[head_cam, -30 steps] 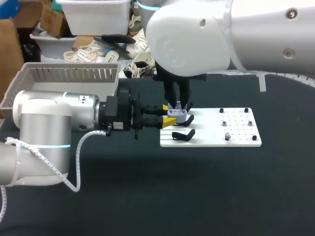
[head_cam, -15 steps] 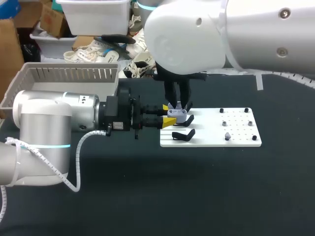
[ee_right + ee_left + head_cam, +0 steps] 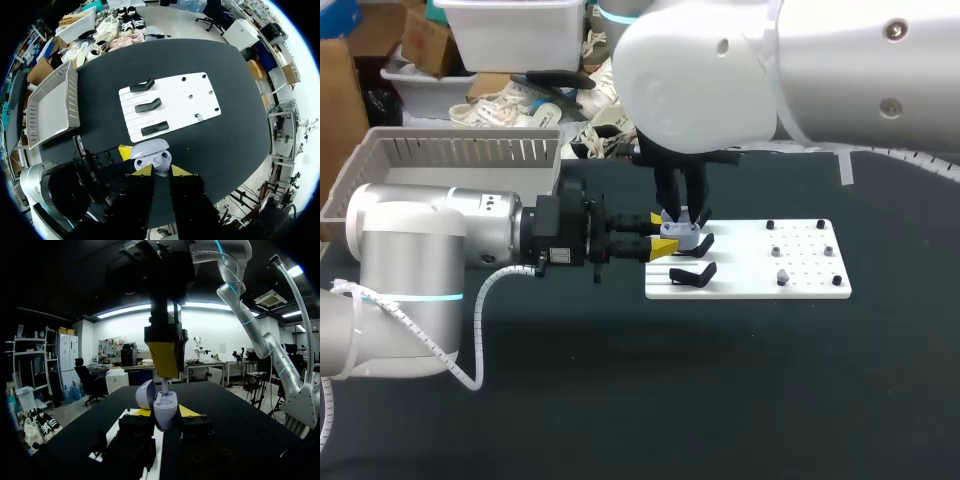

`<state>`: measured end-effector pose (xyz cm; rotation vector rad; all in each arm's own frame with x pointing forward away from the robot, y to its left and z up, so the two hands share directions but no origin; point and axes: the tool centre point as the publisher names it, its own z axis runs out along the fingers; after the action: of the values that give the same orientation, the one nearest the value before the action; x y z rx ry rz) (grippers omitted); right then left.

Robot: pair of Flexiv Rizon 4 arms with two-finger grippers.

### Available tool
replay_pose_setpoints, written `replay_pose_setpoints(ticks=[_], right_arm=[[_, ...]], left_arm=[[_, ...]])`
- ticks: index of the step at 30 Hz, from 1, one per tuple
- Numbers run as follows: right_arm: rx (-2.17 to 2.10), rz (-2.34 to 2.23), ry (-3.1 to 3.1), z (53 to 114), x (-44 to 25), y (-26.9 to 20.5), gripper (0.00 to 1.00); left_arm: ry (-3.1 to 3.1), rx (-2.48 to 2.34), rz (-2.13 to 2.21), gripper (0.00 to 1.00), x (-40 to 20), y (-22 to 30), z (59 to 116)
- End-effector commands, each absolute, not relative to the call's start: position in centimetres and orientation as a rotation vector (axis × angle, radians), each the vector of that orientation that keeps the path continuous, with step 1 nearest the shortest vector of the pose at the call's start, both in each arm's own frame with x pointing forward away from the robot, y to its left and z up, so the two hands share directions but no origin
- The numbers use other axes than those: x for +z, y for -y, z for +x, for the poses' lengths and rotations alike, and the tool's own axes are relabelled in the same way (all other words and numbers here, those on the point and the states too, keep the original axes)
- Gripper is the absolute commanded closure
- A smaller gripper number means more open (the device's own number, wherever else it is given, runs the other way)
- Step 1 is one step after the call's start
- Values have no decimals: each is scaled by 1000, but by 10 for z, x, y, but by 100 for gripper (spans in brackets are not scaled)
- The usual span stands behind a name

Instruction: Pick up each earbud case from the left stands, insert the matching earbuds, close the lid, and place the case in the box.

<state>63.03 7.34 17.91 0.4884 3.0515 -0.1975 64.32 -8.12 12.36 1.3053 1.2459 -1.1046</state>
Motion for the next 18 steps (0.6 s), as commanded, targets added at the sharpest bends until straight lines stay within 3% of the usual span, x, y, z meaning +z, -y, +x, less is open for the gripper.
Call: replay_pose_setpoints(ticks=[1, 18], right_arm=[[-204, 494, -3051, 631, 178, -73, 100], [-244, 481, -3058, 633, 171, -74, 100]], left_arm=[[-1244, -1104, 1303, 100, 123, 81, 643], [-1244, -1104, 1303, 100, 123, 81, 643]])
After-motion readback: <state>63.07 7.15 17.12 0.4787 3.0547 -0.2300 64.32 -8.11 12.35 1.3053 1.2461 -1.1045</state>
